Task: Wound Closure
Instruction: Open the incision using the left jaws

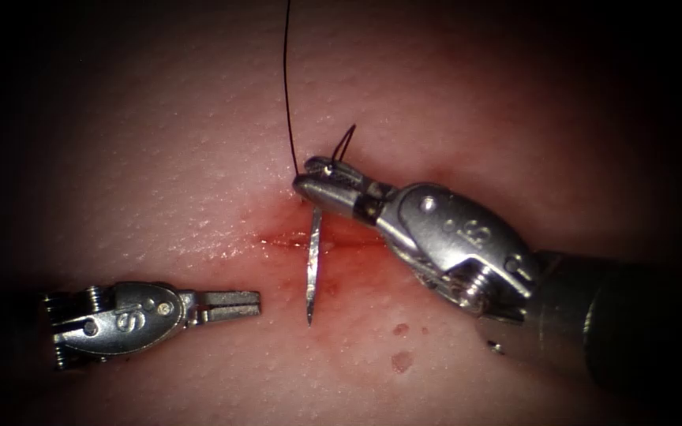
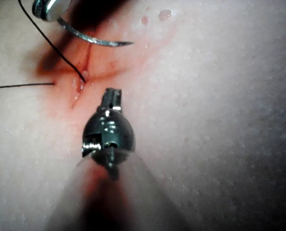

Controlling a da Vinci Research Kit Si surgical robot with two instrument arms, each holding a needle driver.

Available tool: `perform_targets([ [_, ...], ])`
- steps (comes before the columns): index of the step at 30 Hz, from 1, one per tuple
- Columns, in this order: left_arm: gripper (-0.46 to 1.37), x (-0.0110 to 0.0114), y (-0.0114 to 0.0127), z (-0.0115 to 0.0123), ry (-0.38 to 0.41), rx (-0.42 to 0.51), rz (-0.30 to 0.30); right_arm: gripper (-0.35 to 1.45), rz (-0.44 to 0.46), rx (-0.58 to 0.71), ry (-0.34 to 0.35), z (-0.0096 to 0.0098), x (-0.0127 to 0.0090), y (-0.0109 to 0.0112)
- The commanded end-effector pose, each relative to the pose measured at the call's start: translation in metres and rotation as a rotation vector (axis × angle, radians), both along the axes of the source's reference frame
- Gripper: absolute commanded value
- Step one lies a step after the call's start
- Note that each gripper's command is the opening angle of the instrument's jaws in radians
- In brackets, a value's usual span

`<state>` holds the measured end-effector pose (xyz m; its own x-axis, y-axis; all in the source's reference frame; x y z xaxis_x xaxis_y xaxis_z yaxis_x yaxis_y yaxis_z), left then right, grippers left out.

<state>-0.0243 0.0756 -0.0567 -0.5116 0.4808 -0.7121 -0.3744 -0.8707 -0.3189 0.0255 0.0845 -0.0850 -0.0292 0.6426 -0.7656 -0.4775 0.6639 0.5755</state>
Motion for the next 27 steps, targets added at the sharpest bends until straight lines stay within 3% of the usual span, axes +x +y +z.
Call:
perform_targets([
  [1,-0.35,0.0,0.0,0.0,-0.007,0.01,0.003,-0.35,0.0,-0.001,-0.001,-0.0001,0.0,0.0],
  [12,-0.34,0.0,0.0008,-0.0003,-0.008,0.016,0.007,-0.35,-0.01,-0.013,-0.003,-0.0008,0.0,0.0004],
  [16,-0.35,-0.0001,0.0019,-0.0006,-0.037,-0.011,-0.024,-0.35,-0.014,-0.022,-0.008,-0.0012,-0.0001,0.0008],
  [27,-0.35,-0.0014,0.0043,0.0009,-0.001,0.01,0.025,-0.35,-0.015,-0.027,-0.003,-0.0016,-0.0004,0.0008],
])
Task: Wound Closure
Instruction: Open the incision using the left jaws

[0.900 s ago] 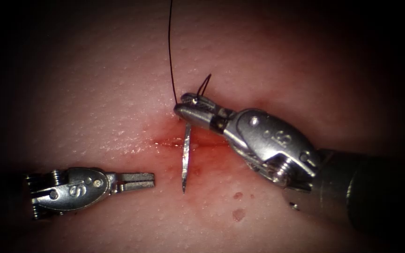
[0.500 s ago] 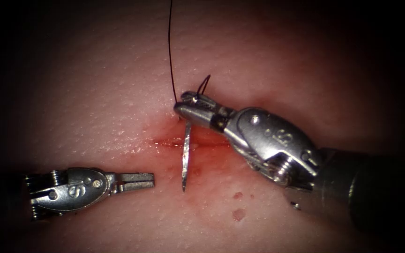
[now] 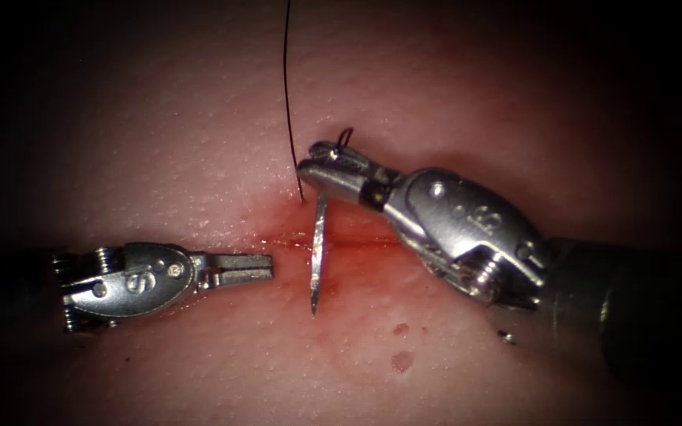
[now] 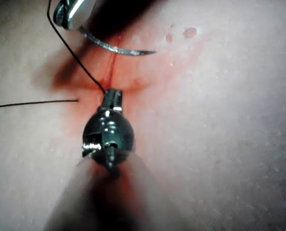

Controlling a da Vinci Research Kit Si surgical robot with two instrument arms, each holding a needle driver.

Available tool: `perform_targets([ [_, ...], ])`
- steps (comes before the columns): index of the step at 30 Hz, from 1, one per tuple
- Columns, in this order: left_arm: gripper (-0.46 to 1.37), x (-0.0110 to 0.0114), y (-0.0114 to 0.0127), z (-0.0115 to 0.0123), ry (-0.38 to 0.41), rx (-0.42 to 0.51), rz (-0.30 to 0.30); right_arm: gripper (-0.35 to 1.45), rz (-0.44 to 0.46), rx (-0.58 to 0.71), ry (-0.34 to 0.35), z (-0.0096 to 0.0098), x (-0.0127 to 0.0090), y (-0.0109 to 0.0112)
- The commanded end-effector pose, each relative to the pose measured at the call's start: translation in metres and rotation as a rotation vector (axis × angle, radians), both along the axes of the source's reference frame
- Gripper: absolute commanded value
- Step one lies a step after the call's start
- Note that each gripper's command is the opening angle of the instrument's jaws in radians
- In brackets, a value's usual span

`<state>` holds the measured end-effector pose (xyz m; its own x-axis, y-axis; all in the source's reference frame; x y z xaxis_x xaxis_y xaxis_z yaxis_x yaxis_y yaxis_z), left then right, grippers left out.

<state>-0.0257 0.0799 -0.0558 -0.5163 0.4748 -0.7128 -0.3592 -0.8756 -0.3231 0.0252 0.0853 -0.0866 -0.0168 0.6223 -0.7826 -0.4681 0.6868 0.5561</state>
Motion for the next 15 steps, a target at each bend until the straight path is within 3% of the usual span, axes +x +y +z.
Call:
perform_targets([
  [1,-0.35,-0.0001,0.0002,0.0002,0.013,0.004,0.014,-0.35,0.001,0.0,0.0,0.0,0.0,0.0],
  [6,-0.35,-0.0002,0.0011,0.0016,0.079,0.001,0.01,-0.35,-0.003,-0.011,0.001,-0.0004,-0.0001,-0.0001],
  [10,-0.35,-0.0004,0.0014,0.0025,0.114,0.024,0.044,-0.35,-0.001,-0.011,0.003,-0.0006,-0.0001,-0.0001],
  [15,-0.35,-0.0005,0.0017,0.0037,0.122,0.02,0.054,-0.35,-0.004,-0.015,0.001,-0.0006,-0.0002,-0.0001],
])
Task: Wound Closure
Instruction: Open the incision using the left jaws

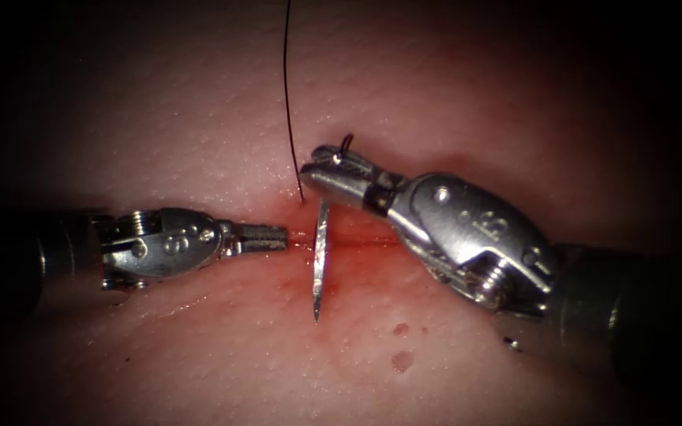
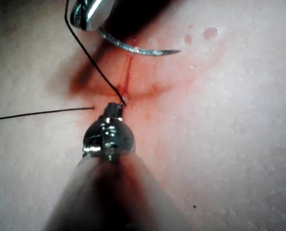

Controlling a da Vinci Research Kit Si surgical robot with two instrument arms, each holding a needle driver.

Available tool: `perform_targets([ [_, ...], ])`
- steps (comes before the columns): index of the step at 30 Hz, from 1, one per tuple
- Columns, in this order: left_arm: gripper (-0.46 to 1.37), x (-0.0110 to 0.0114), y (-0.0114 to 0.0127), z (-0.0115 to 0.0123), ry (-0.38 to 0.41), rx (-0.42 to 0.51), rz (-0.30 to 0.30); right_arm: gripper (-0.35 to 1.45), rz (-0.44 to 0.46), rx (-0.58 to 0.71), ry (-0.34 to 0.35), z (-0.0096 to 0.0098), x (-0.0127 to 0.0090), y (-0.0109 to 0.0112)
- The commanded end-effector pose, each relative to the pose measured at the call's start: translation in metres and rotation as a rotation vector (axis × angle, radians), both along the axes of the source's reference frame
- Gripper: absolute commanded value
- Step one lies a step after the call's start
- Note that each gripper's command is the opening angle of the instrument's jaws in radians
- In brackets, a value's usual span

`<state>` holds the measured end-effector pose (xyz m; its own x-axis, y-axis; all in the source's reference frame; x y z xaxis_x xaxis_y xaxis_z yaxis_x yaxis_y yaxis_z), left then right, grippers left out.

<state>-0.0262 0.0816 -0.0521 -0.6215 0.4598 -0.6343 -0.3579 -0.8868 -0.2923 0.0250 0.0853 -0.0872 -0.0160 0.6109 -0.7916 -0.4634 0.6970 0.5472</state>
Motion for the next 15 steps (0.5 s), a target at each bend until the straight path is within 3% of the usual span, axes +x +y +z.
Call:
perform_targets([
  [1,-0.35,0.0001,-0.0002,0.0006,0.023,0.024,0.035,-0.35,0.003,-0.001,0.0,0.0,-0.0001,0.0001],
  [15,-0.35,-0.0007,-0.0005,0.0024,0.021,0.046,0.061,-0.35,0.013,-0.002,-0.003,0.0009,-0.0012,0.0013],
])
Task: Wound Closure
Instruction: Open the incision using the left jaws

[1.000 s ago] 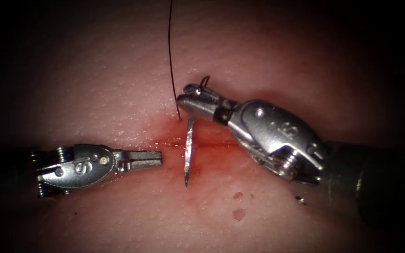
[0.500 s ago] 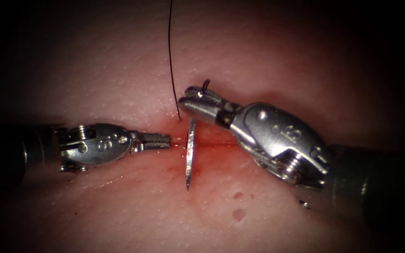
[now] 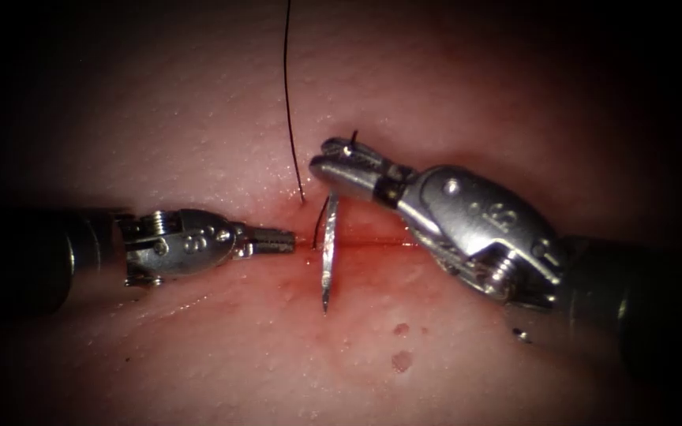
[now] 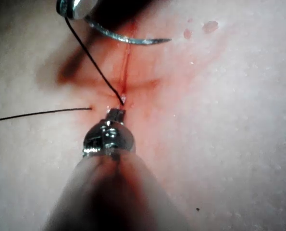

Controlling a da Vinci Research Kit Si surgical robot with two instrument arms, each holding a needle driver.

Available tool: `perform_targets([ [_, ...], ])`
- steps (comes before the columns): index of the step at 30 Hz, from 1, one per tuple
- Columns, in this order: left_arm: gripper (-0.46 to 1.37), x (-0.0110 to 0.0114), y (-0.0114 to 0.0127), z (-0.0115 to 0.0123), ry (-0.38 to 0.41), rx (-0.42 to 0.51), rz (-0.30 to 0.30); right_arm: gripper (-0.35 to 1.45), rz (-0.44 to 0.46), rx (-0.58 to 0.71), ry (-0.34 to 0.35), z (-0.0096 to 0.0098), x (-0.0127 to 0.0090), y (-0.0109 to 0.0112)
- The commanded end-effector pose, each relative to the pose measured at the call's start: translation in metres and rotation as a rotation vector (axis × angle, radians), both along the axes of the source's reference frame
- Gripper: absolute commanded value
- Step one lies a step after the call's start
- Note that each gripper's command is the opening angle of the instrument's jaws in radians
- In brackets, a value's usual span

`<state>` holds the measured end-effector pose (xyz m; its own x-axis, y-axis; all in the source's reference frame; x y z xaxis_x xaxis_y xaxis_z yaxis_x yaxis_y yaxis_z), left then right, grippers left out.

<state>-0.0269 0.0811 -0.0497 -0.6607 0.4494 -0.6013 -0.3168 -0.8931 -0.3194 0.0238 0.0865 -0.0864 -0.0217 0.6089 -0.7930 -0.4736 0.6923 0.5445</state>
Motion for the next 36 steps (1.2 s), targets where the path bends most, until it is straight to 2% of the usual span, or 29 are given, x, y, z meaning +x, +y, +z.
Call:
perform_targets([
  [1,-0.35,0.0,0.0001,0.0002,-0.001,0.008,0.009,-0.35,0.0,0.001,-0.002,0.0003,-0.0001,0.0001],
  [10,-0.35,-0.0004,-0.0004,0.0011,0.017,0.047,0.04,-0.35,0.011,-0.001,-0.01,0.0017,-0.0011,0.0011],
  [17,-0.35,-0.0007,-0.0015,0.0027,0.043,0.103,0.097,-0.35,0.014,-0.006,-0.008,0.0015,-0.0011,0.0012],
  [26,-0.35,-0.0009,-0.0024,0.0039,0.063,0.147,0.131,-0.35,0.011,-0.011,-0.008,0.0012,-0.001,0.0011],
  [29,-0.35,-0.0008,-0.002,0.0043,0.108,0.152,0.137,-0.35,0.01,-0.012,-0.007,0.0011,-0.001,0.0009],
  [32,-0.35,-0.0003,-0.0023,0.005,0.196,0.177,0.188,-0.35,0.009,-0.013,-0.005,0.001,-0.0009,0.0008],
  [35,-0.34,-0.0001,-0.0028,0.0053,0.235,0.208,0.204,-0.35,0.01,-0.013,-0.006,0.001,-0.0009,0.0008],
  [36,-0.14,0.0,-0.003,0.0054,0.245,0.215,0.209,-0.35,0.011,-0.02,-0.006,0.0011,-0.0009,0.0008],
])
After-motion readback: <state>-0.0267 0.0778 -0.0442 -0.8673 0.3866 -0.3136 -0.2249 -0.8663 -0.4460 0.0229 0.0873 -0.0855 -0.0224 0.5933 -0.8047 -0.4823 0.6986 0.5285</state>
